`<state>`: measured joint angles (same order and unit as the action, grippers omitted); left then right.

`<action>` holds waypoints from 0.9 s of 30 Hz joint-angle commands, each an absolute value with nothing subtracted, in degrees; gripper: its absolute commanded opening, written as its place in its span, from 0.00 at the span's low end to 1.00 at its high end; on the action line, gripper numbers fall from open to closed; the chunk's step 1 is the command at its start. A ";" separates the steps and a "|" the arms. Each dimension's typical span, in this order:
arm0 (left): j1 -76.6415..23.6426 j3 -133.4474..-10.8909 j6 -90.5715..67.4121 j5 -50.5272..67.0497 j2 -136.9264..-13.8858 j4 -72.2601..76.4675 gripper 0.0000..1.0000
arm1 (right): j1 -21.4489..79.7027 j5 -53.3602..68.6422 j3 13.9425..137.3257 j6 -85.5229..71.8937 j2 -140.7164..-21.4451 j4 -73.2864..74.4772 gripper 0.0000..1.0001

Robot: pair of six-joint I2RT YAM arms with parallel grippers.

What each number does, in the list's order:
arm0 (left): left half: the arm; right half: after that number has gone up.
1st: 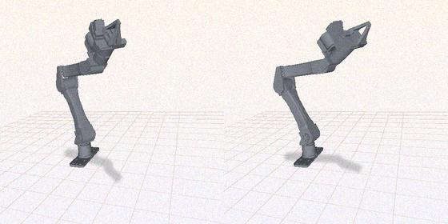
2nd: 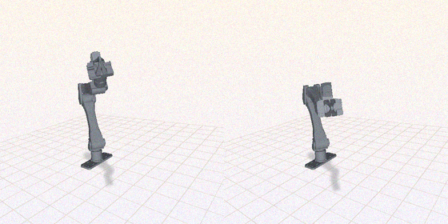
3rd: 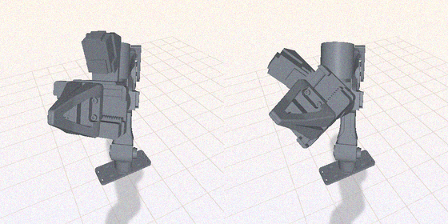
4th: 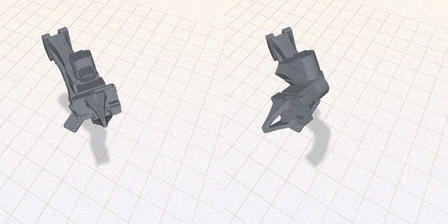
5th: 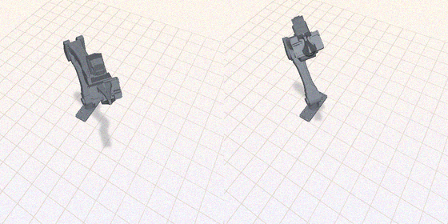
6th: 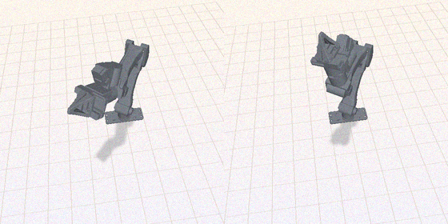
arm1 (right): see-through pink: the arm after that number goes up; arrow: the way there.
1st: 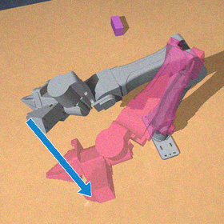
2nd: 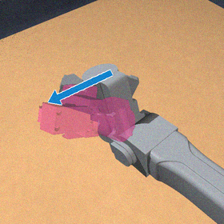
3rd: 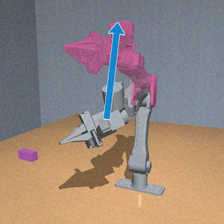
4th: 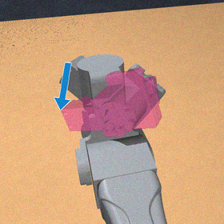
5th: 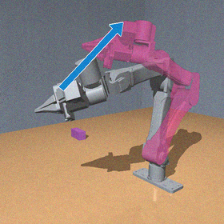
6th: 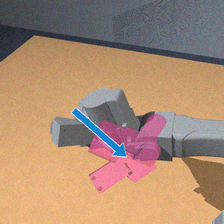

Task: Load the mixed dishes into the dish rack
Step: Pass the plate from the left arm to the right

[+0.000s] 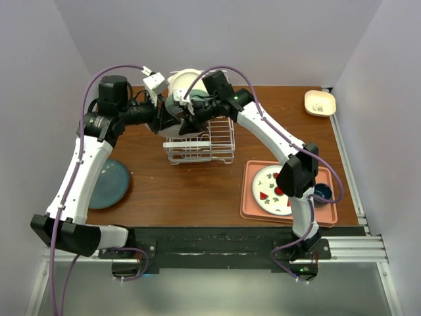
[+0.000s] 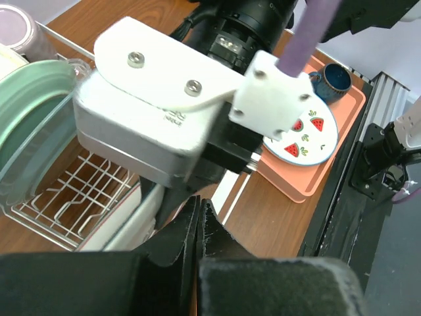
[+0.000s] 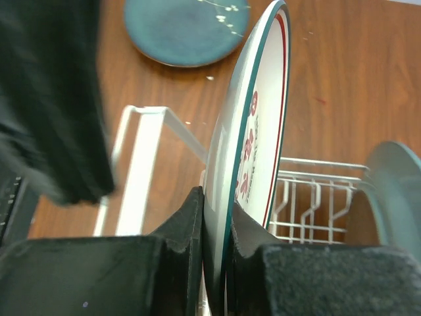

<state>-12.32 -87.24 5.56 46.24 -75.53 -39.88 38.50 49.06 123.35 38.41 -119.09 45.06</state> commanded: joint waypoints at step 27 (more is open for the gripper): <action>-12.30 -87.28 -5.45 19.08 -68.47 -35.95 0.82 | 31.46 48.69 129.55 44.56 -115.13 54.04 0.00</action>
<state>-12.40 -87.24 -2.96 22.72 -69.01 -38.09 31.75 47.51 124.95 40.51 -116.09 48.73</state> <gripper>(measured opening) 0.792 0.106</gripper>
